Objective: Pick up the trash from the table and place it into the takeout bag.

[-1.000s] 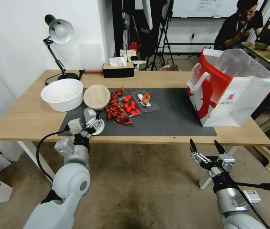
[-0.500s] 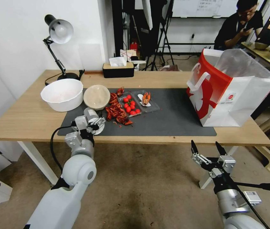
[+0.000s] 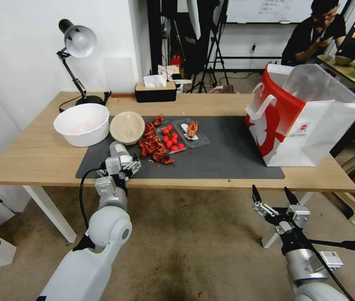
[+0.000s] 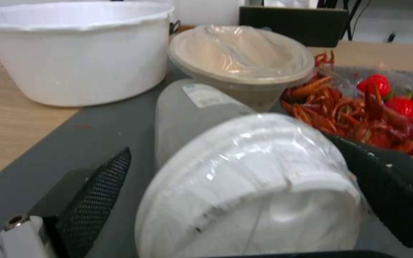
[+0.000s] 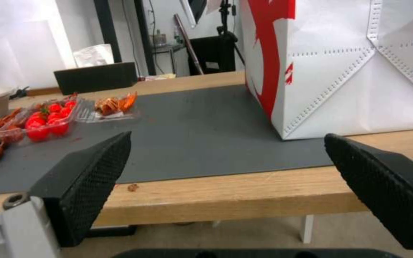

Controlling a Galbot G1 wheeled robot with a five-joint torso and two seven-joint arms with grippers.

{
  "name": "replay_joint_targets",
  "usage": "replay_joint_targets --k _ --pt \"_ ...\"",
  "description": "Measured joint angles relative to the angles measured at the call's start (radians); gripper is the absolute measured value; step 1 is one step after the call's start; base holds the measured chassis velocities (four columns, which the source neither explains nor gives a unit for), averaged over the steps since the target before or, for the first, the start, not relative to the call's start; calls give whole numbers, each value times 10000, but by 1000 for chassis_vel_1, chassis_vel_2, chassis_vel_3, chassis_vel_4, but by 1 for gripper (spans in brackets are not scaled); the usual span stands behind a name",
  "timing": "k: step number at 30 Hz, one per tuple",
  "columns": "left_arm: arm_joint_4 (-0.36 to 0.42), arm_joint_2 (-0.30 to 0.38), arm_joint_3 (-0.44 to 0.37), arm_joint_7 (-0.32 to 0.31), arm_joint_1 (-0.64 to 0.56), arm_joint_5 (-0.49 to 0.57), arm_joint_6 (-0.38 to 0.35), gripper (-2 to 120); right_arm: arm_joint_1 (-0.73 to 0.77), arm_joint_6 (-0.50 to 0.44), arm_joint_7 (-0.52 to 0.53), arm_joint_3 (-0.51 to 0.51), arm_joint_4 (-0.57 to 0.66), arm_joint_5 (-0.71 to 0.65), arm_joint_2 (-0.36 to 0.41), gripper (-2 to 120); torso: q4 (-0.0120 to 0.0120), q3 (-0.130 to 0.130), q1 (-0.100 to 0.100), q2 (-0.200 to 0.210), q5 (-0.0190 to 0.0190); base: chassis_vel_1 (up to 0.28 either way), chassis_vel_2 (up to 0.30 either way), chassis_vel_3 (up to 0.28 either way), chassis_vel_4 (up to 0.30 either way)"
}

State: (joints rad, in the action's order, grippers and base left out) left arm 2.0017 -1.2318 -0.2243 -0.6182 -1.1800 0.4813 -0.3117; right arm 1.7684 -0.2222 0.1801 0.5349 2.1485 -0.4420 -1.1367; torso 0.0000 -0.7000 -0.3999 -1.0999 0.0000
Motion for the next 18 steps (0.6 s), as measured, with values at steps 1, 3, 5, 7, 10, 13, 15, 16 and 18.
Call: replay_joint_targets --k 1,3,5,7,10,13,15,16,18 --pt "0 0 0 0 0 0 0 100 0 0 0 0 0 0 0 100 0 0 0 0 0 0 0 0 0" --pt "68 20 -12 -76 -37 102 -213 95 5 3 37 1 12 21 0 100 0 0 0 0 0 0 0 0 0" --pt "103 30 -25 -144 -52 178 -358 94 10 4 44 2 13 25 0 100 0 0 0 0 -1 0 0 0 0" --pt "150 48 -42 -199 -80 276 -520 88 14 5 54 6 17 27 0 100 0 0 -1 0 0 0 0 0 0" --pt "229 79 -83 -292 -120 352 -747 78 22 6 65 14 24 30 0 100 -1 1 0 -1 1 0 0 0 0" --pt "249 106 -117 -363 -137 372 -850 72 24 4 76 17 24 31 -1 100 -4 2 1 -3 2 0 0 0 0" --pt "269 154 -153 -491 -140 436 -949 69 18 0 80 16 9 34 -11 100 -4 3 1 -3 2 0 0 0 0" --pt "280 187 -175 -541 -141 485 -993 69 12 -4 81 6 -5 41 -23 100 -3 3 1 -4 2 0 0 0 0" --pt "293 227 -190 -605 -141 550 -1030 69 5 -6 81 -12 -20 54 -32 100 -2 3 1 -3 2 0 0 0 0"
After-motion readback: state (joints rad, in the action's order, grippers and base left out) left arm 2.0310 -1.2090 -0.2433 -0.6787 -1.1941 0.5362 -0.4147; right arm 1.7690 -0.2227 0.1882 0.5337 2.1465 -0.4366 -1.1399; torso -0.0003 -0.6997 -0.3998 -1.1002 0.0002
